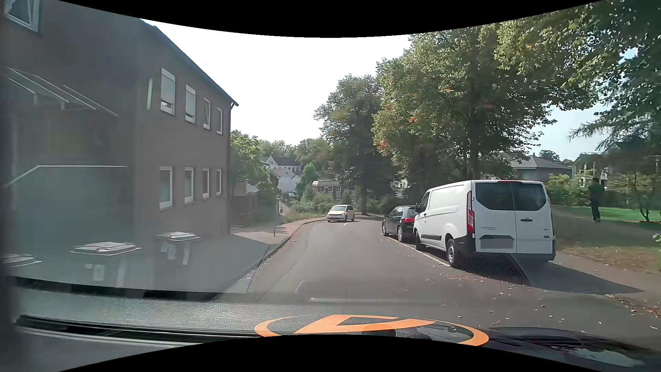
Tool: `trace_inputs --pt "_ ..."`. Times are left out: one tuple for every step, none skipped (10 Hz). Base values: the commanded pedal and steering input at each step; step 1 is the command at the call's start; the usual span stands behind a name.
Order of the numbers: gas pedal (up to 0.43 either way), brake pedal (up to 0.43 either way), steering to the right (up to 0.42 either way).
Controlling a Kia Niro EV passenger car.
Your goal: Follow the waypoints while adhering to traffic rules and regulations
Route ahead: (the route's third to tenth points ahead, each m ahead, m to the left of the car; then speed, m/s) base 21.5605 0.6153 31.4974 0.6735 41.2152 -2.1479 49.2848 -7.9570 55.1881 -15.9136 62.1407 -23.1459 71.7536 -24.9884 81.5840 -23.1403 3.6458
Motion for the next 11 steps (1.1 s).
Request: trace_inputs --pt "0.000 0.232 0.129" --pt "0.000 0.232 0.106" --pt "0.000 0.220 0.094" --pt "0.000 0.213 0.091" --pt "0.000 0.207 0.083" --pt "0.000 0.201 0.059" --pt "0.000 0.201 0.036" --pt "0.000 0.183 0.016" --pt "0.000 0.140 0.005" --pt "0.000 0.085 0.004" --pt "0.000 0.037 -0.009"
